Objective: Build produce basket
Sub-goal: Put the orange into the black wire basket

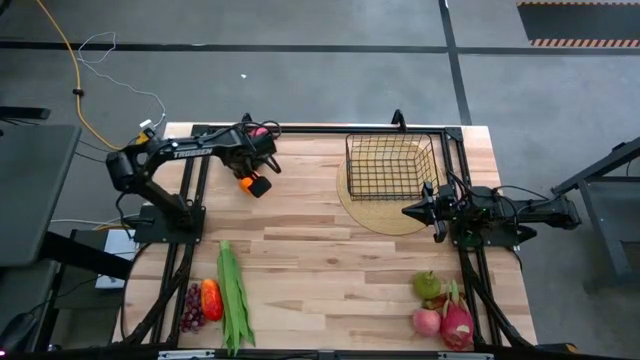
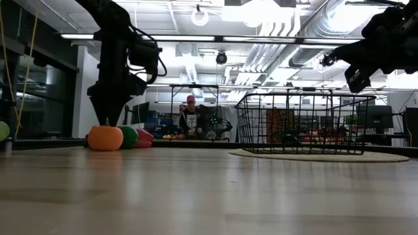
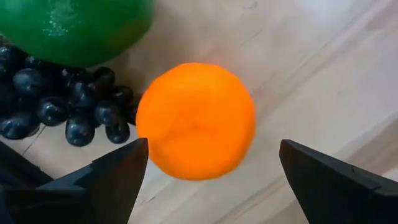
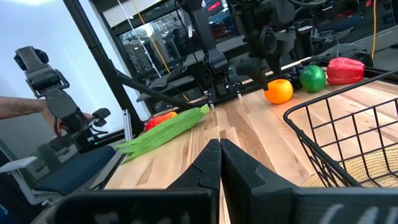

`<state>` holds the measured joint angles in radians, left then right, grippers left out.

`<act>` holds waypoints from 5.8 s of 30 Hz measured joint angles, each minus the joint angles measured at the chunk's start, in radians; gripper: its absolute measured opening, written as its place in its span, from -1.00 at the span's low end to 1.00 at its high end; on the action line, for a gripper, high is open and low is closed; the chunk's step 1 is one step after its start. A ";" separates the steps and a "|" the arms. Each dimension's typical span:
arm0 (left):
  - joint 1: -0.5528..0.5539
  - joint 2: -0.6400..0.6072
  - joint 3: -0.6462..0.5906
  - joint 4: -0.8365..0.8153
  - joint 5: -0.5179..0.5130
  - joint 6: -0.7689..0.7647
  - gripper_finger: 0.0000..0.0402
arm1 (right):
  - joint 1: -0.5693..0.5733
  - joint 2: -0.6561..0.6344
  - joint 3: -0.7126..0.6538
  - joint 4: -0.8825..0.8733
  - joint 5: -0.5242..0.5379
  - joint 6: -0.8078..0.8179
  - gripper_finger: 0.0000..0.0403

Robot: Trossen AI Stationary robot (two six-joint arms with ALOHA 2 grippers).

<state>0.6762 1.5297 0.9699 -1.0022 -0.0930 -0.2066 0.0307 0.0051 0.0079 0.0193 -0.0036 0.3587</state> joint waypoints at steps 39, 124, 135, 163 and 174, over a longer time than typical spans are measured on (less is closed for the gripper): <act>-0.051 0.124 0.002 0.088 0.009 0.055 0.68 | 0.000 0.000 0.000 0.000 0.000 0.000 -1.00; -0.441 -0.588 -0.277 1.230 0.040 -0.105 0.63 | 0.000 0.579 0.588 -0.053 0.406 0.279 0.47; -0.441 -0.588 -0.277 1.231 0.048 -0.269 0.63 | 0.000 1.035 1.066 -0.414 0.351 -0.270 0.90; -0.441 -0.463 -0.276 1.378 0.171 -0.814 0.63 | -0.004 1.593 1.432 -0.095 0.227 -0.760 0.90; -0.442 -0.441 -0.277 1.524 0.196 -0.851 0.63 | -0.005 1.604 1.433 -0.090 0.201 -0.770 0.90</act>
<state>0.2340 1.0885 0.6933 0.5214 0.1031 -1.0574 0.0257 1.6096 1.4406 -0.0706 0.1972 -0.4113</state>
